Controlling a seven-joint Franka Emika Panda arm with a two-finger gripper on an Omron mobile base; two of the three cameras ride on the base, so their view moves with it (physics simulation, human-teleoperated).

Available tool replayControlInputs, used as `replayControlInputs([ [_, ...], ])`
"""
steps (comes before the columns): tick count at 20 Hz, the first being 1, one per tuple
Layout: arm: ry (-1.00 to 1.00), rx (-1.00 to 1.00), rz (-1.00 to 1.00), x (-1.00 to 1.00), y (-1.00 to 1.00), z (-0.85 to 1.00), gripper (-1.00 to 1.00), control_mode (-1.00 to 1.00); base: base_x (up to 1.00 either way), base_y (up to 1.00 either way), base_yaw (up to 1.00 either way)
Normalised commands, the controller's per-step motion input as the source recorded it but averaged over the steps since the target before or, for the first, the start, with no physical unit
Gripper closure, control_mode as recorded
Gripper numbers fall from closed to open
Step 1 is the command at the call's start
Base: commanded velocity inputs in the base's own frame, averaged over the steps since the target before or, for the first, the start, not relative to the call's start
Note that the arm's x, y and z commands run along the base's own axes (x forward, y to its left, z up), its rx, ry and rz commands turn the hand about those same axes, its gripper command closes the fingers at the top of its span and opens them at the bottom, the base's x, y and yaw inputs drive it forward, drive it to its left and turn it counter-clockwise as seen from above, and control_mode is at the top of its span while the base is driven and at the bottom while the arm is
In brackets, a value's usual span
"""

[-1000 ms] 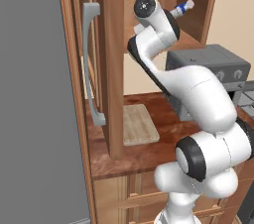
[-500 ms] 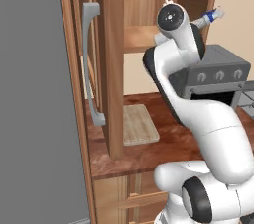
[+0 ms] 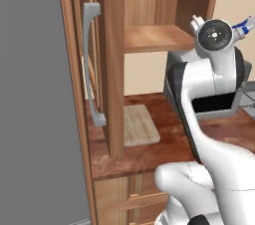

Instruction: Grab the spray bottle from the cabinet, then place it next to the cutting board for sanitizing. Then grab the dish brush from the countertop next to the sink and place it next to the cutting board.

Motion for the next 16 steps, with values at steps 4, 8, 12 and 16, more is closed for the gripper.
replayControlInputs([
  [4,-0.06,-0.45,0.17,-0.71,-0.02,-0.52,1.00,-1.00,0.00,0.00,0.00],
  [8,-0.06,-0.36,0.41,-0.24,-0.25,-0.51,1.00,-1.00,0.00,0.00,0.00],
  [12,-0.01,-0.22,0.57,-0.02,-0.42,-0.53,1.00,-1.00,0.00,0.00,0.00],
  [16,-0.01,-0.23,0.61,0.00,-0.47,-0.50,1.00,-1.00,0.00,0.00,0.00],
])
